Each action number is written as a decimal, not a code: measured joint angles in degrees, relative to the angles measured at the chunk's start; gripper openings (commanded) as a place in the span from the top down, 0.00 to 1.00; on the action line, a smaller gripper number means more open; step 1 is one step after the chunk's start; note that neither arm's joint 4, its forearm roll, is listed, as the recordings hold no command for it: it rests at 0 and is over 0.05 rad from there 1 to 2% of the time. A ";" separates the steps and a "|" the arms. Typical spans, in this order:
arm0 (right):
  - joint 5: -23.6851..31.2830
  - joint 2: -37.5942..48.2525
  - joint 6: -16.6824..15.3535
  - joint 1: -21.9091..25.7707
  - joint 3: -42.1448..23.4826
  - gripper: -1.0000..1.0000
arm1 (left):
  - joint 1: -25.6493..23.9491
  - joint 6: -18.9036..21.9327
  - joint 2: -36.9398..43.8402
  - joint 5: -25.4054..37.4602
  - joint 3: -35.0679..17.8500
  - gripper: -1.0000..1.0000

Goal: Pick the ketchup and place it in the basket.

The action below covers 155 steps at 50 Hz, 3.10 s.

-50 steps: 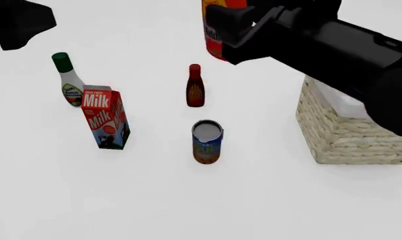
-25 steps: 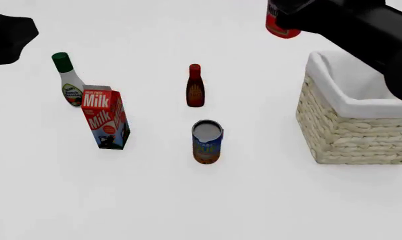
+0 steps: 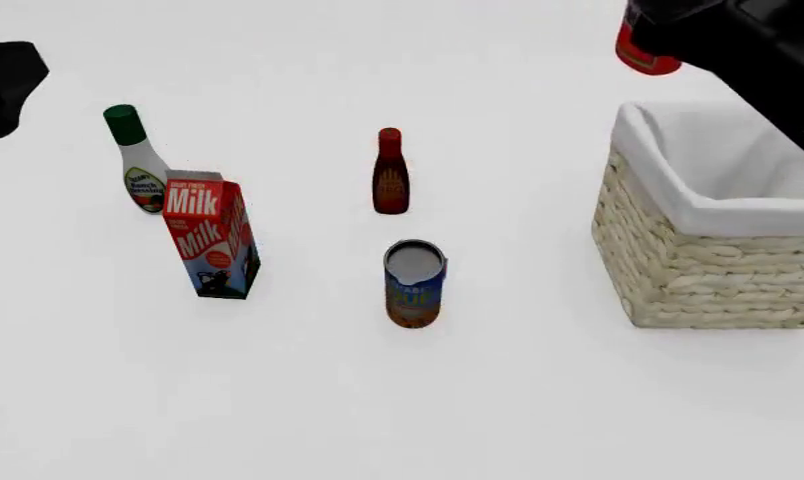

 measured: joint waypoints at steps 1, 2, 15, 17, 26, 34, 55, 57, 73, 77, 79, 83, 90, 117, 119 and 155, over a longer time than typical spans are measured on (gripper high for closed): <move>-0.21 0.03 0.09 -0.40 0.13 1.00 | 0.06 -0.09 -0.01 -0.11 0.12 0.00; -0.42 0.06 0.15 -0.79 0.25 1.00 | 0.13 -0.18 -0.03 -0.22 0.22 0.00; -3.74 1.63 1.16 -6.36 1.84 1.00 | 0.56 -1.12 -0.15 -1.07 0.94 0.00; -4.27 1.91 1.31 -7.16 2.12 1.00 | 0.61 -1.21 -0.15 -1.14 0.98 0.00; -6.45 3.37 1.87 -10.68 3.05 1.00 | 0.68 -1.82 0.01 -1.33 1.07 0.00; -8.25 4.92 2.14 -13.49 3.83 1.00 | 0.70 -2.11 0.30 -1.49 0.94 0.00; -12.09 8.29 2.61 -18.31 6.08 1.00 | 0.43 -2.09 1.41 -1.70 -0.48 0.00; -12.45 8.63 2.66 -18.65 6.31 1.00 | 0.41 -2.09 1.45 -1.72 -0.55 0.00; -14.80 11.24 3.03 -20.58 7.73 1.00 | 0.43 -2.30 1.47 -2.02 -0.25 0.00; -15.33 11.94 3.07 -20.94 7.94 1.00 | 0.45 -2.37 1.44 -2.10 -0.13 0.00; -15.61 12.33 3.09 -21.12 8.03 1.00 | 0.46 -2.40 1.43 -2.15 -0.06 0.00; -16.14 13.17 3.11 -21.49 8.15 1.00 | 0.49 -2.46 1.45 -2.26 0.09 0.00; -16.96 14.56 3.10 -22.09 8.21 1.00 | 0.51 -2.55 1.45 -2.41 0.28 0.00; -19.89 20.53 3.08 -23.95 7.87 1.00 | 0.57 -2.76 1.48 -2.58 0.47 0.00; -20.06 21.02 3.02 -24.06 7.83 1.00 | 0.59 -2.78 1.45 -2.58 0.47 0.00; -20.66 22.51 2.75 -24.89 6.80 0.00 | 0.73 -3.09 0.77 -2.25 0.54 0.00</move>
